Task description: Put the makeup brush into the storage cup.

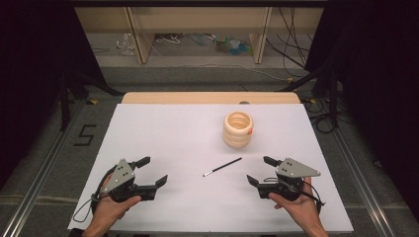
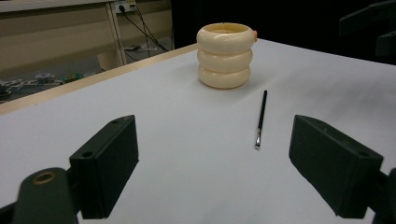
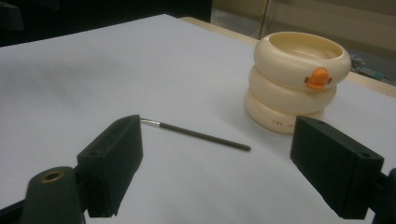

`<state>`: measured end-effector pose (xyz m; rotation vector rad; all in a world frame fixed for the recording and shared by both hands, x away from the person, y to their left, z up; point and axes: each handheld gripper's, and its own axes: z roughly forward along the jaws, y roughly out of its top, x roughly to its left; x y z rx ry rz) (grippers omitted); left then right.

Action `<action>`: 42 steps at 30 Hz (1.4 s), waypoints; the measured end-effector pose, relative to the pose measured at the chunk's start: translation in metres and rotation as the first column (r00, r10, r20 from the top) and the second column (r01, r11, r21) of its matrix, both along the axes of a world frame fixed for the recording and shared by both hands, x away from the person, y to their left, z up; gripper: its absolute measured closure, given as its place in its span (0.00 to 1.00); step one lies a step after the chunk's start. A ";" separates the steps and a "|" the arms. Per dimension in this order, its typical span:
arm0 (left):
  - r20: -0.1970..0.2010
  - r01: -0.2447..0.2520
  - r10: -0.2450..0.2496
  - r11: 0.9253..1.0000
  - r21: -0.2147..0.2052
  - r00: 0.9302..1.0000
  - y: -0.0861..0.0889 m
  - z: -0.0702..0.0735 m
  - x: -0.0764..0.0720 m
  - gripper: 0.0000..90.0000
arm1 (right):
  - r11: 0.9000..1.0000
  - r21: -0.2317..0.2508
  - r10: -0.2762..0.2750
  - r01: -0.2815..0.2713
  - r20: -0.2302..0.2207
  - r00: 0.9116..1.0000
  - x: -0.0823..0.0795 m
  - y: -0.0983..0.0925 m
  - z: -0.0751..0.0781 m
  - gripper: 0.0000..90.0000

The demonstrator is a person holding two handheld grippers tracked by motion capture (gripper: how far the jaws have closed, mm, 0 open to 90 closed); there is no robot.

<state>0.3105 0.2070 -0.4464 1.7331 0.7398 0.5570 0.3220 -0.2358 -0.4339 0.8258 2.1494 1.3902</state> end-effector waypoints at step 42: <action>-0.002 -0.002 0.002 1.000 -0.002 1.000 -0.001 -0.001 0.000 0.18 | 0.926 -0.268 0.213 -0.267 -0.213 0.954 0.072 0.073 0.006 0.23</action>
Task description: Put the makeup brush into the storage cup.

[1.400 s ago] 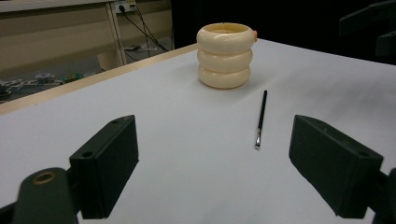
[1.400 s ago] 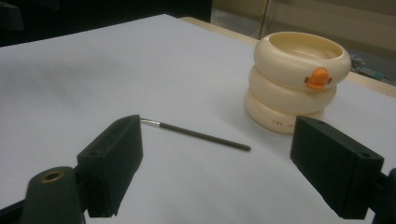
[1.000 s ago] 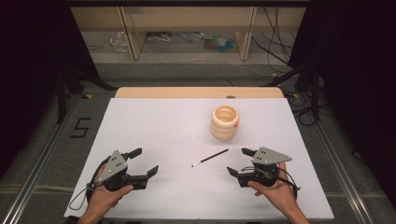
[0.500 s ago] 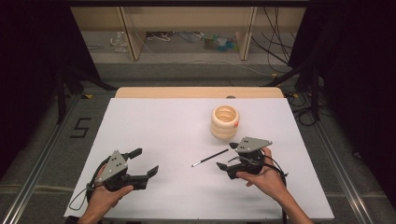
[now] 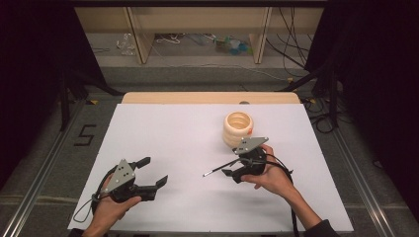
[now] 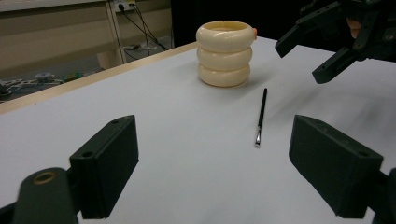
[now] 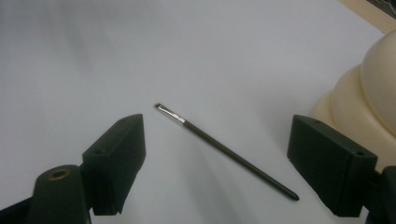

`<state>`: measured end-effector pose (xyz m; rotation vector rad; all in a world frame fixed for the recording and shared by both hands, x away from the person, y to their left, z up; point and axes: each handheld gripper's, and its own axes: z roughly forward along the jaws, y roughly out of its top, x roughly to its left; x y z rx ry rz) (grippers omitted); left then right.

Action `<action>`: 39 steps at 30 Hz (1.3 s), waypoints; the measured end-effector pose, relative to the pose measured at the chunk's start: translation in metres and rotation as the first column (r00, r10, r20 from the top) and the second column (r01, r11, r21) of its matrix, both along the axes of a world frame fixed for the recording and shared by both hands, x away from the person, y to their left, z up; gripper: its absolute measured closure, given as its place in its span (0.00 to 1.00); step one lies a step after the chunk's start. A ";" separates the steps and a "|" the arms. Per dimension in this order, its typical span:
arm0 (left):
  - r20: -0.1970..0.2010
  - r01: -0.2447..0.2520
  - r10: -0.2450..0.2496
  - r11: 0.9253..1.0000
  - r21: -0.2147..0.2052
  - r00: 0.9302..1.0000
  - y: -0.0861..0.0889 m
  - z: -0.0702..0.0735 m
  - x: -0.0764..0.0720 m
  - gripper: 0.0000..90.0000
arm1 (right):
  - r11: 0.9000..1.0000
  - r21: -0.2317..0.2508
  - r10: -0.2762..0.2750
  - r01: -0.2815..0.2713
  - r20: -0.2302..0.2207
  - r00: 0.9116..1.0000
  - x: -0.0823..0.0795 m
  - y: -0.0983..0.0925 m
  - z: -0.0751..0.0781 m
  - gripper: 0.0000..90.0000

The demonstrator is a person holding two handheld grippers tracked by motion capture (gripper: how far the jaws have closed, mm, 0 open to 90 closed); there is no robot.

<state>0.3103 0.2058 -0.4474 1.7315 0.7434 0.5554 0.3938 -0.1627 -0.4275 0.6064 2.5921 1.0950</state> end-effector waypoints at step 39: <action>0.000 0.008 -0.008 1.000 0.010 1.000 0.000 0.000 0.000 0.18 | 0.976 -0.183 0.092 -0.116 -0.133 0.987 0.047 0.041 -0.001 0.28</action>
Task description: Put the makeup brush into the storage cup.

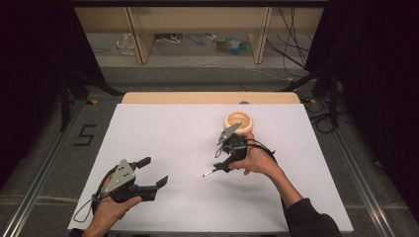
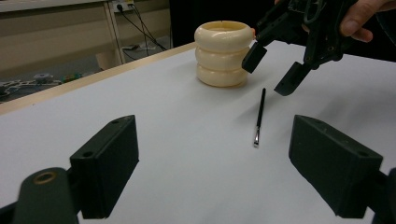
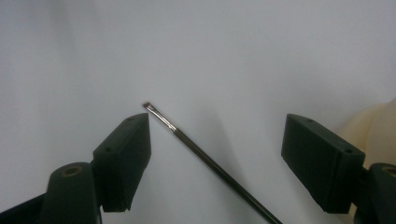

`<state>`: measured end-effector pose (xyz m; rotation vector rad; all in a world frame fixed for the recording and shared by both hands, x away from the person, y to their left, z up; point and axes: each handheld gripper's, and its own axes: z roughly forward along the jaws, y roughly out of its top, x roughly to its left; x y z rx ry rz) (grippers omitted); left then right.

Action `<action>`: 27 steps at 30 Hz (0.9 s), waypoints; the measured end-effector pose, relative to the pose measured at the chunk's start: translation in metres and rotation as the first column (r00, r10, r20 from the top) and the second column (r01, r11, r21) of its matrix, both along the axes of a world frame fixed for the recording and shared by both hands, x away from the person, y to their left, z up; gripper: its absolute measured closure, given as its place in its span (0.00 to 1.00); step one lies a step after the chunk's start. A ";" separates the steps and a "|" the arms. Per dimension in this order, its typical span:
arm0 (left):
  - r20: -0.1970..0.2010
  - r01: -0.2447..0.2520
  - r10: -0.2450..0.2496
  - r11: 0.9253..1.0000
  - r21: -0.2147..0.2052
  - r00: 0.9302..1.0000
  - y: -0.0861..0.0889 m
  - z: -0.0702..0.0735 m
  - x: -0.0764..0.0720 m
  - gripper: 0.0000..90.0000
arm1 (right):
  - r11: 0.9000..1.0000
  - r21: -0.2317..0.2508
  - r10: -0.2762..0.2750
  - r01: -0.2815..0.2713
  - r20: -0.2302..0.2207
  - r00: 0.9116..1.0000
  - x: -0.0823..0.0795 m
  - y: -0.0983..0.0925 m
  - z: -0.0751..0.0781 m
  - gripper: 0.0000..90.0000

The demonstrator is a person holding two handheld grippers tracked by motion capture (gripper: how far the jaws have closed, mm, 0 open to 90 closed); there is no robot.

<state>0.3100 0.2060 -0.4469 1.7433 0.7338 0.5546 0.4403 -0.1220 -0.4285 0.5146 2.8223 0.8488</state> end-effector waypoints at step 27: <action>-0.003 0.000 0.000 1.000 -0.003 1.000 -0.001 0.000 0.000 0.18 | 0.993 -0.116 0.019 -0.029 -0.086 0.996 0.010 0.012 -0.014 0.34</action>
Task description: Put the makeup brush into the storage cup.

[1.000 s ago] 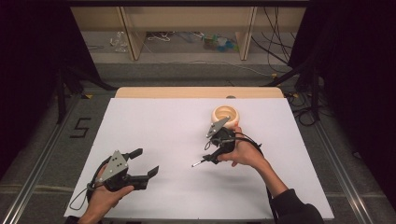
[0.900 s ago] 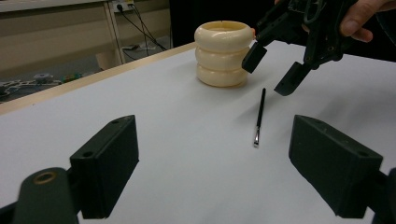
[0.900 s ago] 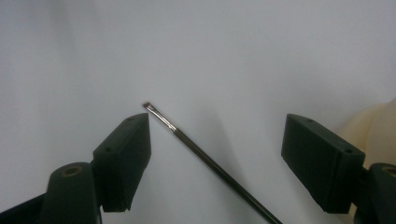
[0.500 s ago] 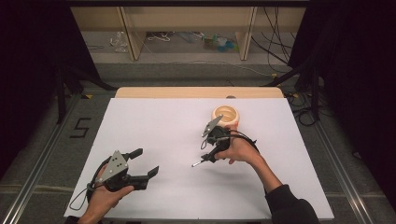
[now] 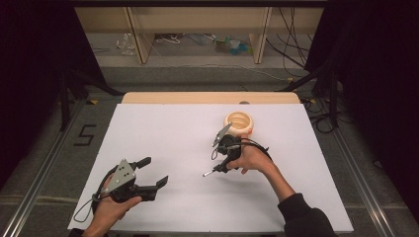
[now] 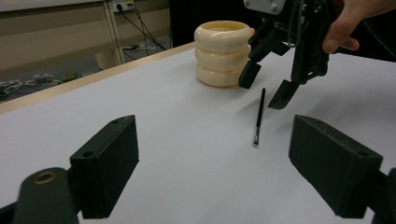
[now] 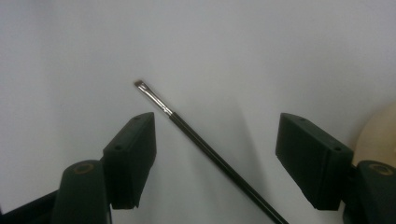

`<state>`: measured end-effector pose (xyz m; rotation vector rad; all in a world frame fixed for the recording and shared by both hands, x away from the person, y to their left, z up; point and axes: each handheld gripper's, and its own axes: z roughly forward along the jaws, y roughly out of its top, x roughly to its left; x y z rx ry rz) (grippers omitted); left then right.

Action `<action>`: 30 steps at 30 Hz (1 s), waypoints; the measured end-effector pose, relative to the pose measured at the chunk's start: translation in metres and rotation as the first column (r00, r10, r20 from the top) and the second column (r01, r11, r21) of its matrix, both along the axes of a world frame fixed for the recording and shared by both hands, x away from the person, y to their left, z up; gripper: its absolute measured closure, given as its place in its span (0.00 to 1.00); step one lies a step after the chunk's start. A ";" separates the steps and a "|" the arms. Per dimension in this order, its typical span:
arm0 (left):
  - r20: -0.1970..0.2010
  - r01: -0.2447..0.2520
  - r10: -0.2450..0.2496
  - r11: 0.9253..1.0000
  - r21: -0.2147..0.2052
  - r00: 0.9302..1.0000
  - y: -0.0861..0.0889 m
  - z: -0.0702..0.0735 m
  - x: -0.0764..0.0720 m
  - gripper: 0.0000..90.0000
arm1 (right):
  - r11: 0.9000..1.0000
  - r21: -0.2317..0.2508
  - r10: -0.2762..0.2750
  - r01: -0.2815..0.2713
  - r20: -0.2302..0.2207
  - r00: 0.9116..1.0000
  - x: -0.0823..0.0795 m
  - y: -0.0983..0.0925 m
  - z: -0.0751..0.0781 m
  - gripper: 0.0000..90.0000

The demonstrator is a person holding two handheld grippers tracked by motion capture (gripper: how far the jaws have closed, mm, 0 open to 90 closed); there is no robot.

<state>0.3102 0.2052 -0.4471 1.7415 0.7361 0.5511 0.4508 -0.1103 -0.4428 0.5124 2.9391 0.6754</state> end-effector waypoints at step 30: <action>0.003 -0.002 0.002 1.000 0.003 1.000 0.001 0.000 0.000 0.18 | 0.994 -0.091 0.056 -0.059 -0.034 0.998 0.008 0.012 -0.011 0.42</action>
